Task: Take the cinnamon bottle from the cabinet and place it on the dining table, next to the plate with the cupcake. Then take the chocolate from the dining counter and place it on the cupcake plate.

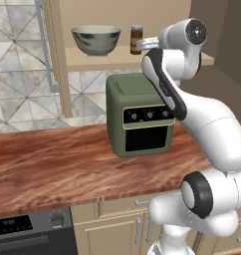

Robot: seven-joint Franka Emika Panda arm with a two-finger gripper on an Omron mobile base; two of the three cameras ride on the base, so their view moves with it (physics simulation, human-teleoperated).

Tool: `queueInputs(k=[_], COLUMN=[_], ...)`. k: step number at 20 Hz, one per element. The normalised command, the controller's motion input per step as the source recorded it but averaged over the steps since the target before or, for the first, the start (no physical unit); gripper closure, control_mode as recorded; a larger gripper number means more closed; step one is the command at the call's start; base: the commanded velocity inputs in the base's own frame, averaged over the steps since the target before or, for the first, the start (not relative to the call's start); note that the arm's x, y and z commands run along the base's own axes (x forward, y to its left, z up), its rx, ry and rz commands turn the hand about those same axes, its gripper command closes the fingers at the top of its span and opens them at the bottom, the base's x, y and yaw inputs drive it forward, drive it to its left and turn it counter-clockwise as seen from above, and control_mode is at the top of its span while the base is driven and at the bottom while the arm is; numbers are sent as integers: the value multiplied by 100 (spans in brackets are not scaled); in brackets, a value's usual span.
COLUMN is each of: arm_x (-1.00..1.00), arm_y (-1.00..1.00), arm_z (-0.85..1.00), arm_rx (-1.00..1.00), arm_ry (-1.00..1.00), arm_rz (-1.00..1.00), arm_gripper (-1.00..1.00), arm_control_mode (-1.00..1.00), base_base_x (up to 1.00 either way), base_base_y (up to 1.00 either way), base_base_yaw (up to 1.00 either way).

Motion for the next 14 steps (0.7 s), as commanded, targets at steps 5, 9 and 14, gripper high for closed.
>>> queueInputs(k=[5, 9, 14], arm_x=[9, 21, 39], arm_y=[-1, 0, 0], arm_z=[-2, 0, 0], arm_rx=[2, 0, 3], arm_ry=[0, 0, 0], arm_rz=[-1, 0, 0], arm_gripper=[-100, -100, -100], arm_control_mode=[-100, -100, -100], base_base_x=[0, 0, 0], base_base_y=[0, 0, 0], base_base_yaw=[0, 0, 0])
